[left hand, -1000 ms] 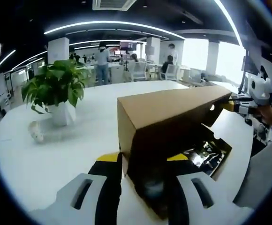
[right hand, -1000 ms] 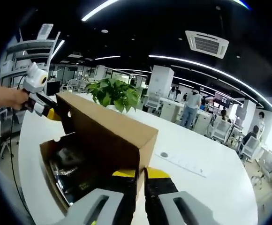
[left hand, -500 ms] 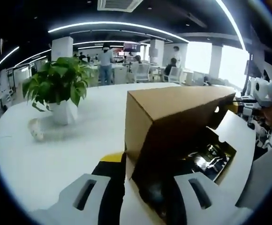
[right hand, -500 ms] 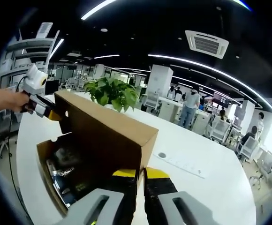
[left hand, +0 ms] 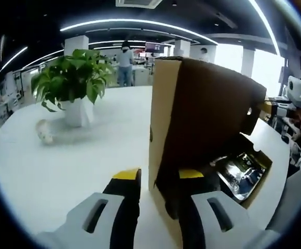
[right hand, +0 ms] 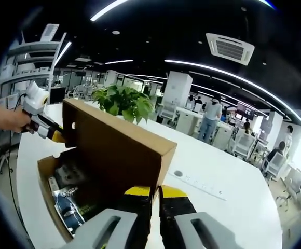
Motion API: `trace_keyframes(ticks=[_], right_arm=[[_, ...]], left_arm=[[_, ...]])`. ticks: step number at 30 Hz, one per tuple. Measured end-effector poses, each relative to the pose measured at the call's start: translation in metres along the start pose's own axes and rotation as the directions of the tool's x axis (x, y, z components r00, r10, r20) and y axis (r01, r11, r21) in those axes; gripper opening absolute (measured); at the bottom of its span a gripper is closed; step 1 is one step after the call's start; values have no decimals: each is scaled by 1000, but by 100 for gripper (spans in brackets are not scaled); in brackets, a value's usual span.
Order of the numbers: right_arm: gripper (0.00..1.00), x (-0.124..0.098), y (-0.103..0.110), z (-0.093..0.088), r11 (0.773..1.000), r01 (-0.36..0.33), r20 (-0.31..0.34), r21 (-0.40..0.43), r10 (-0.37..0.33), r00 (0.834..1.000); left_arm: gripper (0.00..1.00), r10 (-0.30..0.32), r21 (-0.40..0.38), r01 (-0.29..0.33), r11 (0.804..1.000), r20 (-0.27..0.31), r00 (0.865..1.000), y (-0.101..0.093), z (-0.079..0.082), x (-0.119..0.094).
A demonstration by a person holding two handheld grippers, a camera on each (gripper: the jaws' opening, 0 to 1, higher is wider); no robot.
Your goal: Operate the shoe box by opening the lid, removing the specified soft item, and placing it in the target area until the item is outside and the box remains undamaged.
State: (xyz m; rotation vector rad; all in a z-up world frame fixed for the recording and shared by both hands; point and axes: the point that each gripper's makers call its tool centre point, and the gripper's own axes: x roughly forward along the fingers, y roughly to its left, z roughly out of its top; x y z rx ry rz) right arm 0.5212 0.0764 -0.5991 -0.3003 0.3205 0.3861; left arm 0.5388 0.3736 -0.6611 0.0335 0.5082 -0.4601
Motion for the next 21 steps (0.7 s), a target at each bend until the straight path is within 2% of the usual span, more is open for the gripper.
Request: trace_keyframes(ticks=[6, 13, 21], right_arm=[[0, 4, -2, 1, 1000, 0, -1, 11, 0, 1000], [0, 8, -5, 2, 1000, 1, -8, 19, -1, 1000], [0, 12, -7, 3, 1000, 2, -7, 23, -2, 1000]], left_arm=[[20, 16, -17, -16, 1000, -6, 1000, 6, -3, 6], [18, 26, -3, -27, 1000, -32, 999, 7, -10, 17], [10, 61, -8, -61, 998, -47, 997, 9, -21, 24]])
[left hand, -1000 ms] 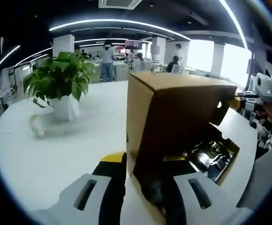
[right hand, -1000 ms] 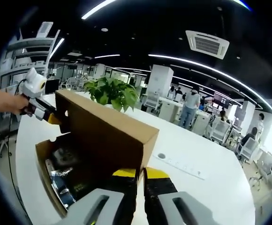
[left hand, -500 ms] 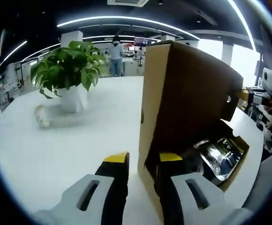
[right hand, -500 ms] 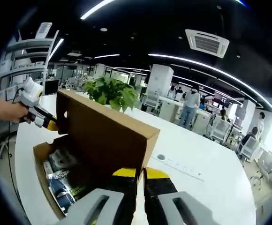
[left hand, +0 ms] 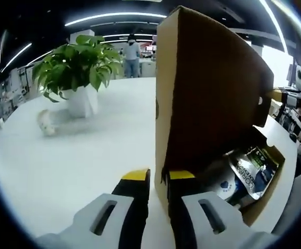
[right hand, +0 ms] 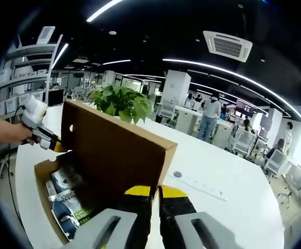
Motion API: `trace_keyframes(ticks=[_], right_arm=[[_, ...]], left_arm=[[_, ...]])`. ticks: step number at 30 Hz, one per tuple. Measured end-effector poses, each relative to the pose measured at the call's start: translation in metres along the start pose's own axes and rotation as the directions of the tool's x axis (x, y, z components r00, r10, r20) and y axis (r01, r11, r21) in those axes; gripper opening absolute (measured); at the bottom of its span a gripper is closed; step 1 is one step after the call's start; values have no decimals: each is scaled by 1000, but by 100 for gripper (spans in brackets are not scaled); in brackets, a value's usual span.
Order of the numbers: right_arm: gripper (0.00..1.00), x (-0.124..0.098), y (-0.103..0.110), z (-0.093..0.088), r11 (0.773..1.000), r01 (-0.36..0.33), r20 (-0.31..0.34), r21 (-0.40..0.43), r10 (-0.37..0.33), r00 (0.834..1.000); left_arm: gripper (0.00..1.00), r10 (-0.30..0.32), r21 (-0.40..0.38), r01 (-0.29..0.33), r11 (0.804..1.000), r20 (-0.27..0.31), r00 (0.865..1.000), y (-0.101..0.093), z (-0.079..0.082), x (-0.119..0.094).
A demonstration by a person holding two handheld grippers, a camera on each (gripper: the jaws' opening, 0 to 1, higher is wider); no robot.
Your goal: Operate the shoe box by opening the lid, removing the specified soft item, and placing it in the target area until the item is outside and the box remains undamaged.
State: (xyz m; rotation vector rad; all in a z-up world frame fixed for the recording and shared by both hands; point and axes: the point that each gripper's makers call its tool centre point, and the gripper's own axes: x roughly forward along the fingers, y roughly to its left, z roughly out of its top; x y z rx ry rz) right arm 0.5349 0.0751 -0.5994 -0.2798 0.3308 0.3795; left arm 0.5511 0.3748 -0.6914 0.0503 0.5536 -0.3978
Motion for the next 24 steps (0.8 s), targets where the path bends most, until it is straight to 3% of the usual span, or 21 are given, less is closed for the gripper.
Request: trace_keyframes(ticks=[5, 10, 24], right_arm=[[0, 2, -1, 0, 1000, 3, 3, 2, -3, 1000], [0, 3, -1, 1, 1000, 4, 4, 4, -4, 1000], [0, 5, 0, -5, 1000, -11, -4, 16, 11, 1000]], left_arm=[[8, 19, 1, -19, 1000, 26, 999, 2, 4, 0], [2, 20, 57, -22, 998, 26, 999, -3, 5, 1], [0, 27, 41, -28, 999, 30, 999, 2, 5, 1]])
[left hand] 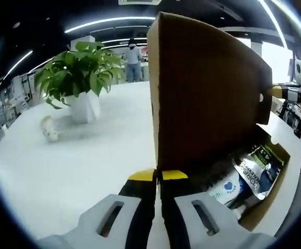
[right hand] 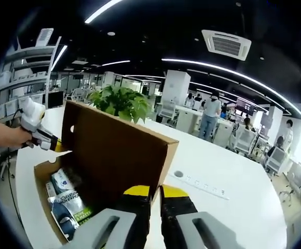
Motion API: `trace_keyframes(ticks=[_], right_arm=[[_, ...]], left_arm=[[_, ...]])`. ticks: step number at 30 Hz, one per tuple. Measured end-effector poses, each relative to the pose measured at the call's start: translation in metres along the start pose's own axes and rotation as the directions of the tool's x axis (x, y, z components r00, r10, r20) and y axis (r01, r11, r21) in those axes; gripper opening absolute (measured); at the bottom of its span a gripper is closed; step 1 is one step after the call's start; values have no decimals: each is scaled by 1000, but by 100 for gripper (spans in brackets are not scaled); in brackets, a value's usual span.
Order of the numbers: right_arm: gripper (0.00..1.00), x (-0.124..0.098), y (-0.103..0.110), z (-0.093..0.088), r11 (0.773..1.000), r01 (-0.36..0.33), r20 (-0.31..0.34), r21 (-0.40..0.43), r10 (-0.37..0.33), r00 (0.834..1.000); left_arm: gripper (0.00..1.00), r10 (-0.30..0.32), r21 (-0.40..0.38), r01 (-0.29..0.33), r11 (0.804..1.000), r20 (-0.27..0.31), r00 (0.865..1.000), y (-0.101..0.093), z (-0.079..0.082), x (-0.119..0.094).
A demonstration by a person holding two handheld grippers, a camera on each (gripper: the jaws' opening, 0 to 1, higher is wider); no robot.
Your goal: Operate the shoe box by opening the lid, removing the specified soft item, and placing it in the target area until the item is outside and the box remains undamaged.
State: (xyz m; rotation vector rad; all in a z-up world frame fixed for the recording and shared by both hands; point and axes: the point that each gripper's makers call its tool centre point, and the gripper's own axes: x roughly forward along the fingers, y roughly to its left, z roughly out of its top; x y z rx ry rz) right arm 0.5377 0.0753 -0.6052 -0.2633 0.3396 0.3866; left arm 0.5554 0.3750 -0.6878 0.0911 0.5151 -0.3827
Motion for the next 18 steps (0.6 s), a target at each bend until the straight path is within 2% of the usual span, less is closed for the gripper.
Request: trace_keyframes(ticks=[18], right_arm=[[2, -3, 9, -40, 1000, -15, -67, 25, 16, 998]], left_arm=[[0, 0, -8, 0, 1000, -11, 1000, -3, 1, -2]])
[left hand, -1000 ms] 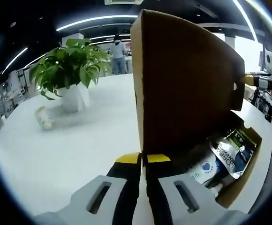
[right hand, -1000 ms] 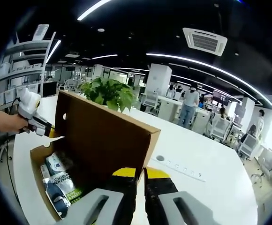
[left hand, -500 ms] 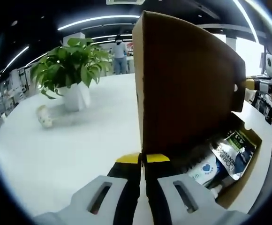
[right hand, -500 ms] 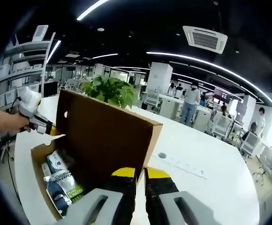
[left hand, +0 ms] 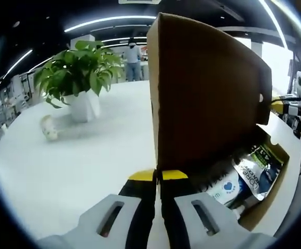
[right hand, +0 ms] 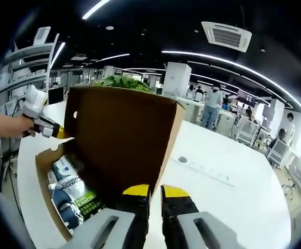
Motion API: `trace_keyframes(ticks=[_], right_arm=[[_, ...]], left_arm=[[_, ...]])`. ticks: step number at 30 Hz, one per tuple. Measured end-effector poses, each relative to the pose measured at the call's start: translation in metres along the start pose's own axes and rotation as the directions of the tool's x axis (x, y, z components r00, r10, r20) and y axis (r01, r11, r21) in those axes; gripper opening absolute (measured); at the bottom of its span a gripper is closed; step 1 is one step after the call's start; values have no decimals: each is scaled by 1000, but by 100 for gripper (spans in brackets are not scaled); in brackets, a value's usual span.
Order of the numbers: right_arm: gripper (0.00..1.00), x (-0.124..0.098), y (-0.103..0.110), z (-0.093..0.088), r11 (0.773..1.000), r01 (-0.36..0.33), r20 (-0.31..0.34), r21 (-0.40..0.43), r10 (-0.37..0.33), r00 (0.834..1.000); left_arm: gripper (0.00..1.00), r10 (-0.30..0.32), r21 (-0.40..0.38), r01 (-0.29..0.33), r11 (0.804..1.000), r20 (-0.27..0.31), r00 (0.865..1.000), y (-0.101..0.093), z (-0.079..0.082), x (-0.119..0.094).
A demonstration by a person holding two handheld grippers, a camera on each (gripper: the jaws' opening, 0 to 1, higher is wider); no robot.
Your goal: Operate the shoe box by opening the lid, removing the specified soft item, and placing it in the target area until the item is outside and the box remains undamaged.
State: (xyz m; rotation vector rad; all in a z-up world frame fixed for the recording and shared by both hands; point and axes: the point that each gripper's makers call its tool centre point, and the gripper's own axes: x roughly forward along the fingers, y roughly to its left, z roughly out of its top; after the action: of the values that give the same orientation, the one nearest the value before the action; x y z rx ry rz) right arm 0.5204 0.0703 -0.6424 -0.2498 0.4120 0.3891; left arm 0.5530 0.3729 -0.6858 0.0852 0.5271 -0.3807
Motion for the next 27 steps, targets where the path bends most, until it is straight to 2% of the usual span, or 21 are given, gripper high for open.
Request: trace_keyframes(ticks=[12, 17, 27], right_arm=[[0, 11, 11, -29, 1000, -22, -75, 10, 22, 997], [0, 13, 8, -34, 1000, -15, -85, 21, 17, 996], [0, 15, 6, -29, 1000, -11, -73, 15, 12, 997]], left_arm=[[0, -1, 5, 1, 1000, -13, 1000, -1, 0, 0], [0, -4, 7, 4, 1000, -17, 1000, 0, 1, 0], [0, -10, 15, 11, 1000, -21, 1000, 0, 4, 1]])
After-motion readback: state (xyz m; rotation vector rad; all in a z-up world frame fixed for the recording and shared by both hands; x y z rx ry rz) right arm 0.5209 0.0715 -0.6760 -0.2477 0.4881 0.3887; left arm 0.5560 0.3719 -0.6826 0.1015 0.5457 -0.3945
